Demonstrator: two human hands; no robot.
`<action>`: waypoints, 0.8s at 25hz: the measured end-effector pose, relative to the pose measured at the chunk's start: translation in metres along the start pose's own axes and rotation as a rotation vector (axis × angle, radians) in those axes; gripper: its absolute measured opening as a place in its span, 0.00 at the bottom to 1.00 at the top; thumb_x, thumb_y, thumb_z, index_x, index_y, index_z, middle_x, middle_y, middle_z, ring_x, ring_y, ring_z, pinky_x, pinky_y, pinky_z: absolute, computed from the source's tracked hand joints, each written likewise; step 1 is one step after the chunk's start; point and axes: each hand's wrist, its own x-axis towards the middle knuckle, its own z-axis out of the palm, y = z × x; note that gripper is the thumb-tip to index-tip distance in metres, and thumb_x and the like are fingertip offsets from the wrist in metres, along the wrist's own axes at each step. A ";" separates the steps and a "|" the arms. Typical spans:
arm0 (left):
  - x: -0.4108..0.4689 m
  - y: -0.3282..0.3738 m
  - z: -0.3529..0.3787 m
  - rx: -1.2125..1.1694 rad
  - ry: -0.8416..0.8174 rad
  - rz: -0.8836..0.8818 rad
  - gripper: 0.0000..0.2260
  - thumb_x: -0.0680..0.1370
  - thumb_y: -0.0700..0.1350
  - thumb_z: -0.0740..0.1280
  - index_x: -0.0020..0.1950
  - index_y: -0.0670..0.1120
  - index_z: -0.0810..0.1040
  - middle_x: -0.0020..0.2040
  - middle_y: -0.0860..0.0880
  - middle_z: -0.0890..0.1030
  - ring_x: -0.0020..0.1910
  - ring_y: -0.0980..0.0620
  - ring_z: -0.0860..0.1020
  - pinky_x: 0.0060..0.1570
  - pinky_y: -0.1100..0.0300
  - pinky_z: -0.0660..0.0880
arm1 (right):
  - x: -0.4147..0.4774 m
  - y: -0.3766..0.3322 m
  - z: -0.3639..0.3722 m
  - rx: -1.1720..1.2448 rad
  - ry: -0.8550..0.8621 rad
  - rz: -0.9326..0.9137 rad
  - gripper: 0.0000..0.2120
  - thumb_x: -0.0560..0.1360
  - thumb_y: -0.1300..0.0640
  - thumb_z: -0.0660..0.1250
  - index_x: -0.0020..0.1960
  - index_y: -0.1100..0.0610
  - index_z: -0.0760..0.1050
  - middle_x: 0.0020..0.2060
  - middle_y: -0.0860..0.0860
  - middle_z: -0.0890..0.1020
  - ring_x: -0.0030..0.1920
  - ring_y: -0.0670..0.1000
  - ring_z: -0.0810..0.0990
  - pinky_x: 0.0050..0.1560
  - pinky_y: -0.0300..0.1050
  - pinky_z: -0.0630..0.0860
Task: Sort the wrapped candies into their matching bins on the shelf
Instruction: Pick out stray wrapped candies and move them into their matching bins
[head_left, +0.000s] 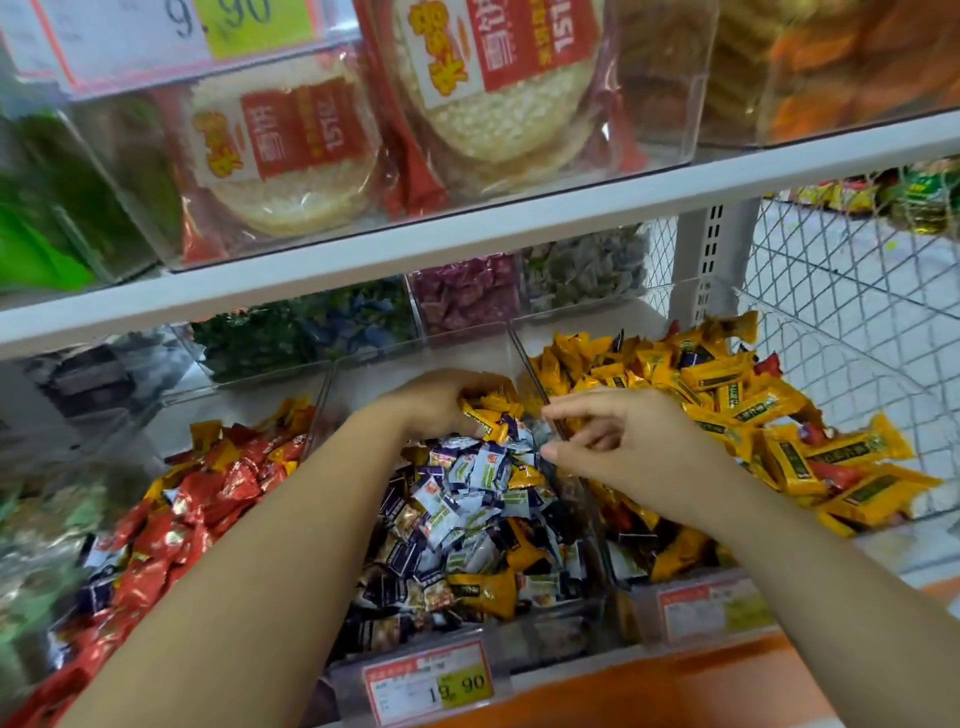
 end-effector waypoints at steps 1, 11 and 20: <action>0.000 -0.001 -0.001 0.004 -0.007 0.004 0.31 0.73 0.43 0.71 0.73 0.51 0.63 0.69 0.50 0.70 0.66 0.51 0.70 0.58 0.64 0.64 | 0.000 -0.001 0.000 0.006 0.001 0.001 0.17 0.69 0.47 0.71 0.57 0.45 0.78 0.58 0.37 0.76 0.44 0.38 0.79 0.48 0.33 0.77; 0.007 -0.001 -0.001 -0.005 -0.099 0.011 0.33 0.71 0.47 0.73 0.73 0.52 0.63 0.70 0.51 0.68 0.67 0.50 0.68 0.58 0.63 0.63 | -0.001 -0.002 0.000 0.020 0.013 0.004 0.16 0.68 0.49 0.72 0.56 0.44 0.78 0.57 0.38 0.76 0.43 0.38 0.79 0.50 0.34 0.77; 0.001 0.000 0.000 -0.097 -0.062 -0.005 0.24 0.70 0.49 0.75 0.63 0.56 0.72 0.68 0.52 0.69 0.62 0.51 0.70 0.56 0.60 0.67 | -0.001 -0.004 0.001 0.039 0.004 0.013 0.17 0.68 0.48 0.72 0.56 0.44 0.78 0.57 0.38 0.76 0.43 0.38 0.79 0.49 0.33 0.76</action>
